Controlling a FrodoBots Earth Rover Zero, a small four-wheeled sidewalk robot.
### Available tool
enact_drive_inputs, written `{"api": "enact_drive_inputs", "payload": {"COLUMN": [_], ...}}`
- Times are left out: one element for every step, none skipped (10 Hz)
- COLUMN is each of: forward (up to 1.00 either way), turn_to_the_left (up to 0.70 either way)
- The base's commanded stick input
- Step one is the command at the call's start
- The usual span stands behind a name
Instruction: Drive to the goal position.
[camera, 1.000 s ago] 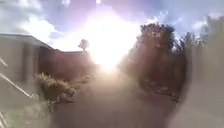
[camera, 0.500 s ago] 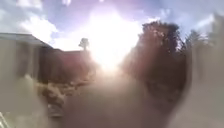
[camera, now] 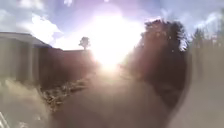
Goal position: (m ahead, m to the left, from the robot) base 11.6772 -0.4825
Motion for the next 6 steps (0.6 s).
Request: {"api": "enact_drive_inputs", "payload": {"forward": [1.00, 1.00, 1.00, 1.00, 1.00, 1.00], "turn_to_the_left": [0.00, 0.00, 0.00, 0.00, 0.00, 0.00]}}
